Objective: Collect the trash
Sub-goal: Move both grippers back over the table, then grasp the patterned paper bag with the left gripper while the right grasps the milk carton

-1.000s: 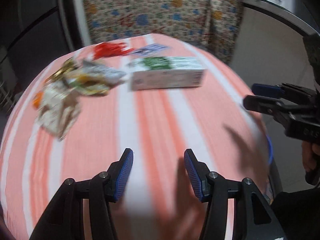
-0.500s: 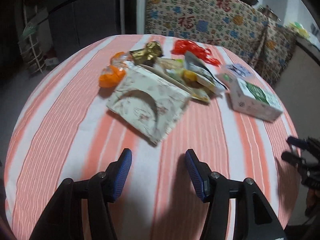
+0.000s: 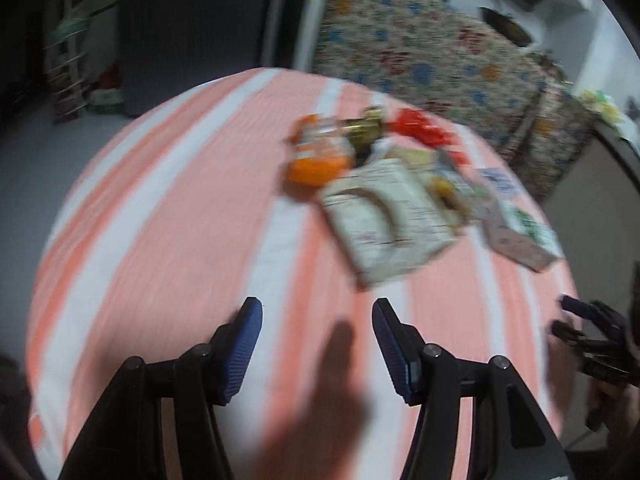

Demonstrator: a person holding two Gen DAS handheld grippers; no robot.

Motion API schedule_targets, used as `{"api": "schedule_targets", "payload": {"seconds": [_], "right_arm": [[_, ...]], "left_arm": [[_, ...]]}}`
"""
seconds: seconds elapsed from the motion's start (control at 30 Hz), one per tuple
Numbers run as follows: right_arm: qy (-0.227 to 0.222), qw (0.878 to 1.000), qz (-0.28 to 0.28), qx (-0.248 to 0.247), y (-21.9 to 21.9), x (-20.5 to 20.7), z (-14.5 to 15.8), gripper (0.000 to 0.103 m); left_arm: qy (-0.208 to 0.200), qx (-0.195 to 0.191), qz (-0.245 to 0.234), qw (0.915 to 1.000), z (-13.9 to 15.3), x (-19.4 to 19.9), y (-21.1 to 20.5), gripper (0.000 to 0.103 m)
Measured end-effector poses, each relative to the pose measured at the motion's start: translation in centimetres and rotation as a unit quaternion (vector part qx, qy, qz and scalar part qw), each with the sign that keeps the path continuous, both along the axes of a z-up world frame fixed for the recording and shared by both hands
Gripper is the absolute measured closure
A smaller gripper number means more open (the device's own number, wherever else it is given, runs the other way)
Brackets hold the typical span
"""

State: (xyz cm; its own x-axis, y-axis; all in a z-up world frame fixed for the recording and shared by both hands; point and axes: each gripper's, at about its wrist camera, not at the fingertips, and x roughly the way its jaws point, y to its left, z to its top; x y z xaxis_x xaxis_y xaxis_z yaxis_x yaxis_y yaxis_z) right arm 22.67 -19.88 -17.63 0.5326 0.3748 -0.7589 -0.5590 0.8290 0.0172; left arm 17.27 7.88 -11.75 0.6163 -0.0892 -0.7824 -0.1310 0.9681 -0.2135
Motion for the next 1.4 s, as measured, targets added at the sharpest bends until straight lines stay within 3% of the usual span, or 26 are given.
{"api": "schedule_targets", "payload": {"seconds": [0.1, 0.2, 0.3, 0.43, 0.47, 0.57, 0.63, 0.8, 0.9, 1.07, 1.17, 1.3, 1.4], "right_arm": [[-0.002, 1.0, 0.0, -0.001, 0.1, -0.1, -0.1, 0.035], [-0.005, 1.0, 0.002, 0.0, 0.2, -0.3, -0.1, 0.035], [-0.005, 1.0, 0.002, 0.004, 0.0, -0.4, 0.0, 0.035], [-0.011, 1.0, -0.008, 0.019, -0.8, -0.2, 0.8, 0.035], [-0.017, 0.999, -0.009, 0.025, -1.2, 0.0, 1.2, 0.035], [-0.032, 0.999, -0.018, 0.04, -2.2, 1.1, 2.2, 0.03], [-0.033, 0.998, -0.012, 0.048, -2.4, 2.0, 2.5, 0.015], [-0.045, 0.999, 0.003, 0.019, -1.4, 4.7, 1.9, 0.012], [-0.034, 0.998, 0.004, 0.058, -1.1, 6.6, 2.2, 0.012], [-0.03, 0.995, 0.031, 0.091, 0.7, 8.4, 2.7, 0.012], [0.007, 0.995, 0.057, 0.079, 1.8, 8.4, 2.2, 0.031], [0.075, 0.982, 0.154, 0.081, 2.6, 5.1, 2.1, 0.036], [0.057, 0.984, 0.163, 0.053, 2.7, 2.4, 2.3, 0.035]], "left_arm": [[-0.031, 0.016, -0.04, 0.9986, 2.1, 1.7, -3.7, 0.03], [-0.037, 0.047, -0.041, 0.9974, 3.2, 4.6, -6.2, 0.025], [0.01, 0.097, -0.008, 0.9952, 1.6, 8.0, -6.9, 0.025], [0.054, 0.122, 0.01, 0.991, -1.0, 8.8, -5.8, 0.025], [0.052, 0.125, 0.007, 0.9907, -1.1, 8.6, -5.8, 0.027], [0.02, 0.126, -0.026, 0.9915, -0.6, 7.1, -5.9, 0.051], [0.012, 0.138, -0.057, 0.9887, -0.2, 6.3, -6.7, 0.057], [0.014, 0.116, -0.159, 0.9803, 0.0, 3.5, -9.1, 0.057], [0.014, 0.11, -0.187, 0.976, 0.1, 2.2, -10.5, 0.057], [0.014, 0.105, -0.185, 0.977, -0.1, 1.3, -11.2, 0.055], [0.02, 0.1, -0.17, 0.9802, 0.0, 1.3, -10.9, 0.055], [0.023, 0.106, -0.145, 0.9835, 0.0, 1.4, -10.3, 0.054], [0.024, 0.103, -0.138, 0.9848, -0.2, 1.1, -10.3, 0.052]]}}
